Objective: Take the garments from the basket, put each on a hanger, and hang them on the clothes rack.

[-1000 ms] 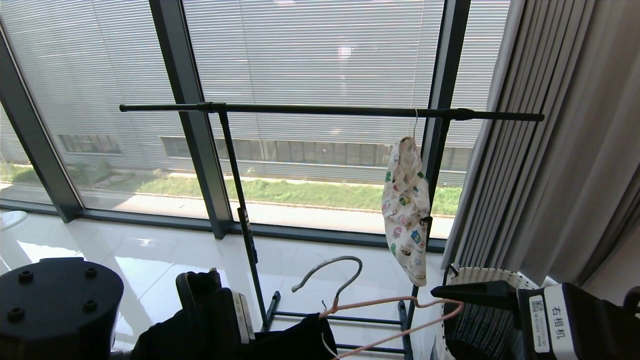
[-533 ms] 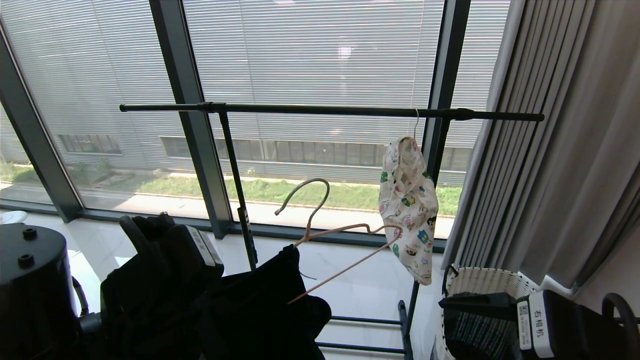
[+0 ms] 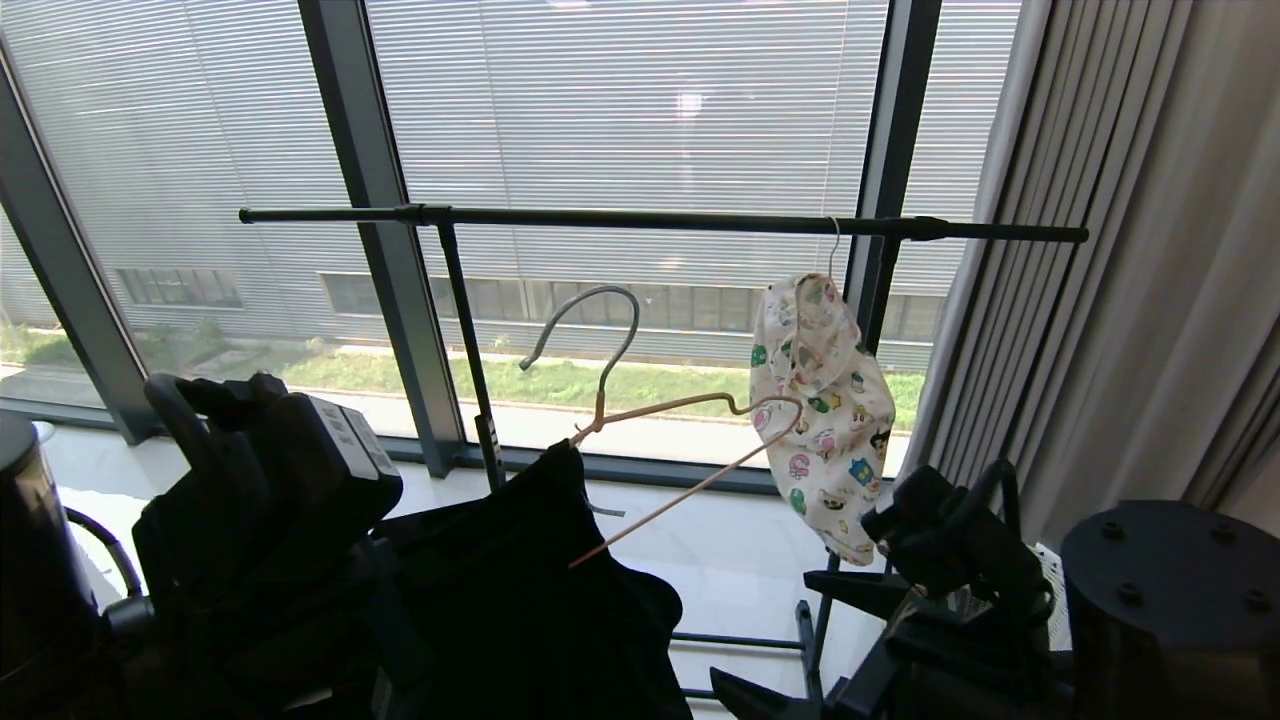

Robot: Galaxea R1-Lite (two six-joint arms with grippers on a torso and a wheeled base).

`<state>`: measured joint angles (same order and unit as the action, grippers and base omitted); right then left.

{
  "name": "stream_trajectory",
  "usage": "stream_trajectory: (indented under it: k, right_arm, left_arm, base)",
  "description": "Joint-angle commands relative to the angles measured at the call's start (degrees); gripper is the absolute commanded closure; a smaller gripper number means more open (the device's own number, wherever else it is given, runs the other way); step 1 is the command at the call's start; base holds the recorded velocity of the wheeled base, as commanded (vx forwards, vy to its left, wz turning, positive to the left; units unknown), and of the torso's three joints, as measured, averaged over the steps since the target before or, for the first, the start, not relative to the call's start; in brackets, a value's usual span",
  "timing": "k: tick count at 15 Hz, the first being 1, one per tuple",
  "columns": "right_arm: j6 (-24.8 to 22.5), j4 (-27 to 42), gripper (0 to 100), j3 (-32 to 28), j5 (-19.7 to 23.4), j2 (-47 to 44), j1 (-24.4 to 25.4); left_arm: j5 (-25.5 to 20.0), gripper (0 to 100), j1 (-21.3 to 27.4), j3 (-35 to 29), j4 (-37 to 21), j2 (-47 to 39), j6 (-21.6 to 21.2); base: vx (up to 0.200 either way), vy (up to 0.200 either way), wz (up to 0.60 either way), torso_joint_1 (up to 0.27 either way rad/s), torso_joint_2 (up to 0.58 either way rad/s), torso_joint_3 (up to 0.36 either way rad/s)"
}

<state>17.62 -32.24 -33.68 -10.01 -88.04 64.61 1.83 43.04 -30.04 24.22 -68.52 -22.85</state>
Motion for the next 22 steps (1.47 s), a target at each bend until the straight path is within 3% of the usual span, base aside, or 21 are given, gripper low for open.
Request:
stream_trajectory:
  k: [1,6,15,19,22]
  right_arm:
    - [3.9,-4.2,0,-5.5,-5.1,-11.2,1.0]
    - [3.8,-5.0,0,-9.5,-8.2,-17.2,1.0]
    - [2.8,-4.7,0,-6.3,-18.6,-22.1,-0.1]
    - [-0.9,-4.8,0,-4.2,-25.1,-21.7,-7.8]
    - [-2.4,-5.5,0,-5.8,-27.1,-21.3,-12.3]
  left_arm:
    - [-0.1,100,0.1,-0.1,0.0,1.0,-0.1]
    - [0.0,100,2.7,-0.4,0.0,1.3,-0.1]
    - [0.2,100,2.6,-1.3,0.0,1.4,-0.1]
    - [0.2,100,2.4,1.6,0.0,1.8,-0.1]
    - [0.2,100,2.4,4.3,-0.1,4.1,0.1]
  base:
    - [0.000,0.000,0.00,0.000,0.00,0.000]
    - [0.000,0.000,0.00,0.000,0.00,0.000]
    - [0.000,0.000,0.00,0.000,0.00,0.000]
    - [0.000,0.000,0.00,0.000,0.00,0.000]
    - [0.000,0.000,0.00,0.000,0.00,0.000]
